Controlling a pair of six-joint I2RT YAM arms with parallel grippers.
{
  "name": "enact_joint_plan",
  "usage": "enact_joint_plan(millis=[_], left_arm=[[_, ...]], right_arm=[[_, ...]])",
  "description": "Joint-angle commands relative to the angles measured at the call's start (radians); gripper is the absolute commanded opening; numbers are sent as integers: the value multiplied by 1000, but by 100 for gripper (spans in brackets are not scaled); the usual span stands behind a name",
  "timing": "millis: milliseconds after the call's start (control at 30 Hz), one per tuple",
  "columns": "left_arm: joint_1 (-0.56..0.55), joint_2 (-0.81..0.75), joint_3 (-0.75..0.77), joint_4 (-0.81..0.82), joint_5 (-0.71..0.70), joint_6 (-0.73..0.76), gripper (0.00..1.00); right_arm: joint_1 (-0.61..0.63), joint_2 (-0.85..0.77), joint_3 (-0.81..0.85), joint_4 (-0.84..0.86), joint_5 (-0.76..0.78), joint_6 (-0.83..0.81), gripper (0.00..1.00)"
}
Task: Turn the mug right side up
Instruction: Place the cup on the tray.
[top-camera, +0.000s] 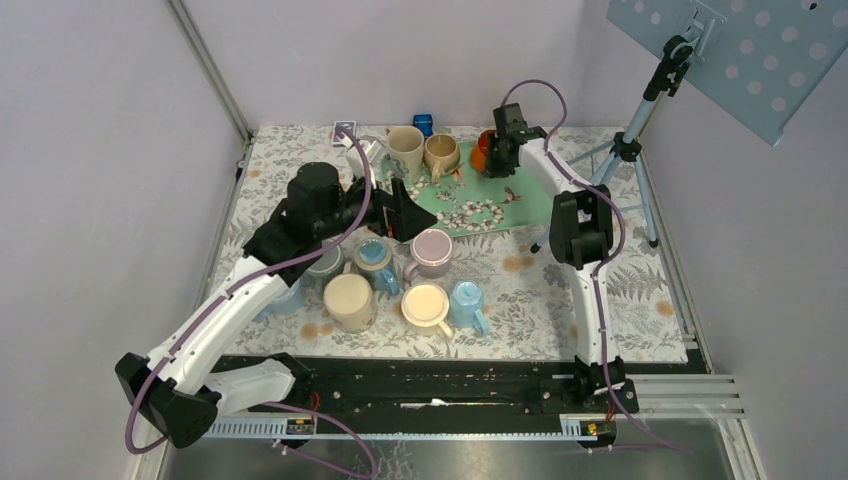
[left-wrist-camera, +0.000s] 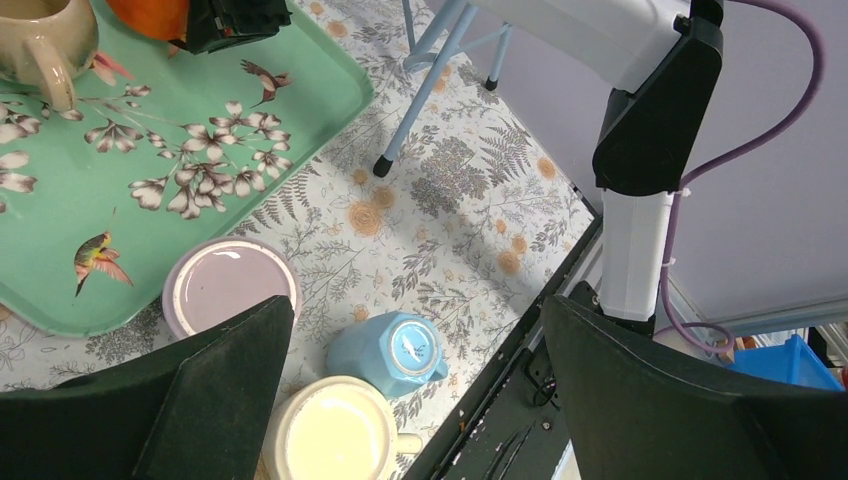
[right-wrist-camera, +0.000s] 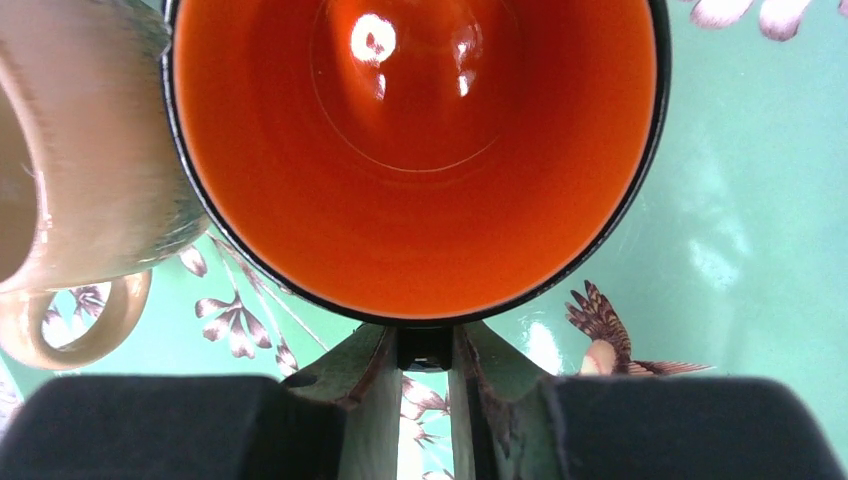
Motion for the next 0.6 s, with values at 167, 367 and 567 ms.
enact_joint_plan(millis=[167, 367, 567], left_arm=[[4, -12, -8, 18, -2, 28, 99], [4, -5, -3, 18, -1, 31, 99], [4, -2, -8, 18, 2, 31, 99]], right_arm=[[31, 28, 115, 1, 25, -28, 0], [41, 47, 163, -37, 54, -30, 1], [51, 49, 180, -45, 65, -43, 7]])
